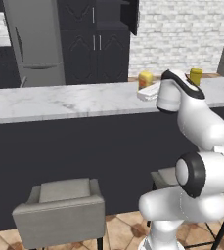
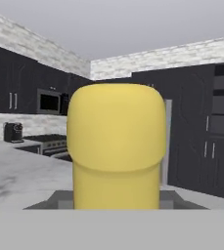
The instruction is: The dining table condiment station is running low on mustard. Refill the condiment station by opening the cabinet and taking the mustard from the cabinet and placing it on the dining table.
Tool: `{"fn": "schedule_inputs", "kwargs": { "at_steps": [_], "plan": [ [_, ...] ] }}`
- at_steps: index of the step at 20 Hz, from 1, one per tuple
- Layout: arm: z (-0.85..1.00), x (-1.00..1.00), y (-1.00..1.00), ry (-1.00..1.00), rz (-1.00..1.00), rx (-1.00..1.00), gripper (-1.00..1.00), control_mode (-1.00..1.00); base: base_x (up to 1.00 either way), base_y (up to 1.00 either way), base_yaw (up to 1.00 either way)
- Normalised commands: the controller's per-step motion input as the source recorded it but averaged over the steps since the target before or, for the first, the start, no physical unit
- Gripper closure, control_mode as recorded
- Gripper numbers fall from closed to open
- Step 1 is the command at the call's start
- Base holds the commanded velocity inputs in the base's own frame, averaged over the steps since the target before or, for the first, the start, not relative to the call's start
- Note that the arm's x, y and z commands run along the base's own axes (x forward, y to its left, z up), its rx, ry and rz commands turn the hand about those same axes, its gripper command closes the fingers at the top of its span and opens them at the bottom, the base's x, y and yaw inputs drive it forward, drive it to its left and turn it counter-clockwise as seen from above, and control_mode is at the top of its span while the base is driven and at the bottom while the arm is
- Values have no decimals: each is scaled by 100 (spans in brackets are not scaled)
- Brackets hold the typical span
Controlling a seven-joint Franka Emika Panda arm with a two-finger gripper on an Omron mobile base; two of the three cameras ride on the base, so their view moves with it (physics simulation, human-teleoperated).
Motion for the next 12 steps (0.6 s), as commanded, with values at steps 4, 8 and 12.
{"fn": "schedule_inputs", "kwargs": {
  "at_steps": [4,8,12],
  "plan": [
    [-1,25,0,9,-8,0,100,-100,0,0,0],
    [-8,21,0,0,-3,0,100,-100,0,0,0],
    [-4,14,0,0,0,0,100,-100,0,0,0]
  ]
}}
